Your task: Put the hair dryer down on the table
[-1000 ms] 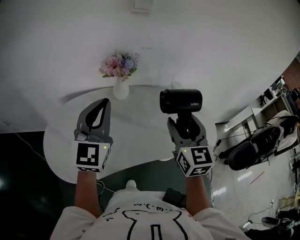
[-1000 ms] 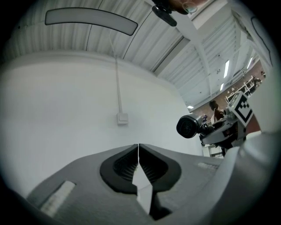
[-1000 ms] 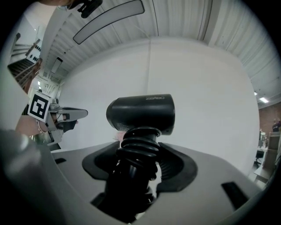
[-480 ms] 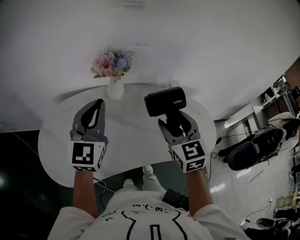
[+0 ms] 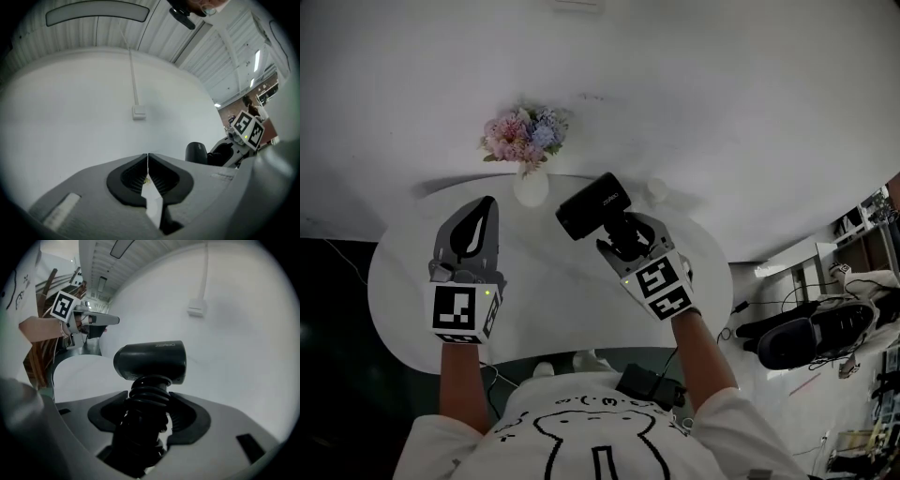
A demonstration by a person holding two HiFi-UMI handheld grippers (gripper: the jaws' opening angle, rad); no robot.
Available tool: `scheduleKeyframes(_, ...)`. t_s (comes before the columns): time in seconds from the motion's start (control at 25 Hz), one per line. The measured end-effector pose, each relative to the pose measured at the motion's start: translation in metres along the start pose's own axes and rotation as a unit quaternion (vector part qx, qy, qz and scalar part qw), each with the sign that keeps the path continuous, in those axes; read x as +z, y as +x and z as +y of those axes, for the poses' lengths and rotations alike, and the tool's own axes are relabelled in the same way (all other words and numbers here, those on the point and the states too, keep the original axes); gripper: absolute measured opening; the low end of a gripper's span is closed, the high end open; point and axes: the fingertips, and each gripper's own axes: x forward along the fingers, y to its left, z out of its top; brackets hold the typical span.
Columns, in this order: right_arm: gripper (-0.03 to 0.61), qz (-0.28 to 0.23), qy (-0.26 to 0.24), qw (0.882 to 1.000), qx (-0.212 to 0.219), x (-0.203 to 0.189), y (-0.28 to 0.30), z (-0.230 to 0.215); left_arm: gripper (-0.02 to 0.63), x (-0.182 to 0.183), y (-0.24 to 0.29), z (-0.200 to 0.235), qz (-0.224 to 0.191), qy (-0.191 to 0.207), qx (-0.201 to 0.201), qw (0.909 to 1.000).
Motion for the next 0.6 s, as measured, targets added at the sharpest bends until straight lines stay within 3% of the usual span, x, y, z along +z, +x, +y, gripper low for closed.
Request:
scheduleKeyframes(0.32,0.268,0.037,-0.067,0.994,0.072,-0.022,0.057,-0.02,0.02,-0.013,0.01,0.011,0.022,0.009,0.043,0.9988)
scheduleKeyframes(0.6,0.268,0.077,-0.114,0.982,0.133,-0.043,0.099,-0.028,0.02,-0.027,0.012,0.01,0.055,0.011,0.066,0.9962)
